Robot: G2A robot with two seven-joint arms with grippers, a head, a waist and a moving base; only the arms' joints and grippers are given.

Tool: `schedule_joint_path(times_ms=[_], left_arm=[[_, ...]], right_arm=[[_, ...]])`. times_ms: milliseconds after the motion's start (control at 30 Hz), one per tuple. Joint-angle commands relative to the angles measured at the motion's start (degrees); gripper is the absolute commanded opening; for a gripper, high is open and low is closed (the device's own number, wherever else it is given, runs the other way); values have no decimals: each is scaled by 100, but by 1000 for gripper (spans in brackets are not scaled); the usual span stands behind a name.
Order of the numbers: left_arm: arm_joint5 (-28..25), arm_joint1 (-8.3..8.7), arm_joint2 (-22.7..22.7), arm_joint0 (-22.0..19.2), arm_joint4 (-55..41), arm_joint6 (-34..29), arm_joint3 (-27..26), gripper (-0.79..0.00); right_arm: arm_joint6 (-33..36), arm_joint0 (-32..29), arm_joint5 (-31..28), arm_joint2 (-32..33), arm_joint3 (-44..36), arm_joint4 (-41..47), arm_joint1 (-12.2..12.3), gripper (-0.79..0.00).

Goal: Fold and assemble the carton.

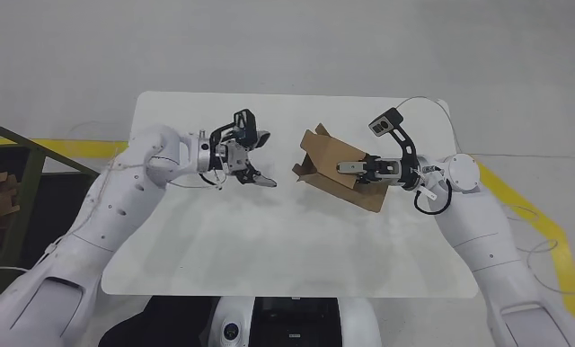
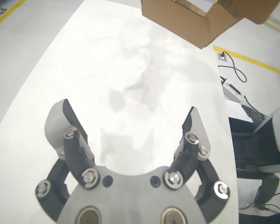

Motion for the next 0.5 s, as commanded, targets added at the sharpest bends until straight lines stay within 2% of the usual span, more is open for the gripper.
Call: schedule_joint_path(times_ms=[0,200,367,467], left_arm=[[14,12,114,36,574,553,-30,0],[14,109,431,3,1880,2105,58,0],[14,233,813,-109,2643,3514,71,0],[14,296,1132,-243,2983,4111,113,0]], right_arm=[[0,0,0,0,0,0,0,-785],[0,0,0,0,0,0,0,-785],[0,0,0,0,0,0,0,-785],[0,0,0,0,0,0,0,-785]])
